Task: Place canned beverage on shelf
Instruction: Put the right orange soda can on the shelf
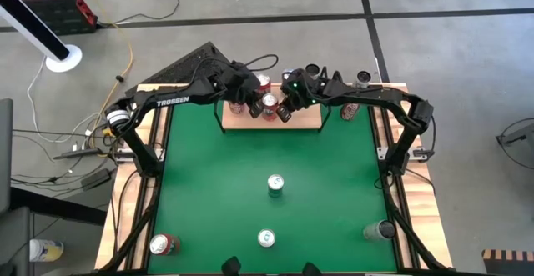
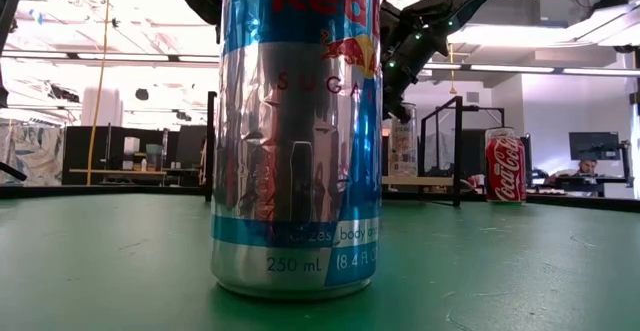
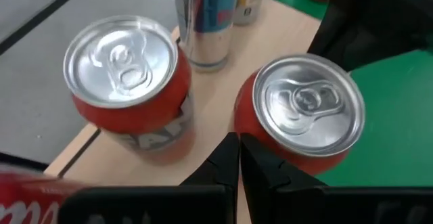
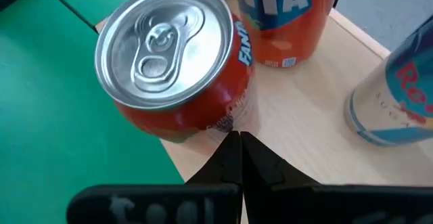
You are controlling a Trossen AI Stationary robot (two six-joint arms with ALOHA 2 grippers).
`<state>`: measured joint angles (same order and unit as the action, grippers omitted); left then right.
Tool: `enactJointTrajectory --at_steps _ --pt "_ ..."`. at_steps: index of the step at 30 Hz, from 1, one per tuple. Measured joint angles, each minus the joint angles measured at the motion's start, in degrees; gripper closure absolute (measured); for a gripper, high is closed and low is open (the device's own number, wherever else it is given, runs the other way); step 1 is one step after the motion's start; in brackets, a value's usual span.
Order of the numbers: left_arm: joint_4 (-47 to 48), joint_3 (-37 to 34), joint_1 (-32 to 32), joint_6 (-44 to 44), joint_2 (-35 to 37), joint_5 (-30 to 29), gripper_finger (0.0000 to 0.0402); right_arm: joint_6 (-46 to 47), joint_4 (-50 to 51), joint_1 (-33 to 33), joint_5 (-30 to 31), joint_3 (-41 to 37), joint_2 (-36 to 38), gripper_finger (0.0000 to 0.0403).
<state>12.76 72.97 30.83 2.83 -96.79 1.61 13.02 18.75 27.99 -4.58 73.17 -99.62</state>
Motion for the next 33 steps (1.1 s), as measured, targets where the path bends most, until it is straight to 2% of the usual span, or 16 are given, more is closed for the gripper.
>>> enactJointTrajectory --at_steps 14,21,26,31,33 --pt "5.3 0.0 -1.9 0.8 0.3 0.3 0.0402 0.0 -2.4 1.4 0.0 0.0 0.0 0.0385" --pt "6.6 0.3 -2.0 0.7 2.1 -1.5 0.0402 -0.1 -3.2 2.4 0.0 0.0 0.0 0.0385" --pt "8.6 2.4 -1.7 -2.5 6.6 -5.4 0.0402 -0.9 3.4 3.0 0.3 2.5 1.1 0.0384" --pt "9.6 2.7 -0.9 -3.7 12.7 -8.2 0.0402 -1.3 11.1 0.8 0.5 3.1 4.9 0.0382" --pt "10.1 2.7 -0.2 -3.7 15.0 -8.5 0.0402 -1.2 12.3 -0.1 -1.6 2.7 6.0 0.0384"
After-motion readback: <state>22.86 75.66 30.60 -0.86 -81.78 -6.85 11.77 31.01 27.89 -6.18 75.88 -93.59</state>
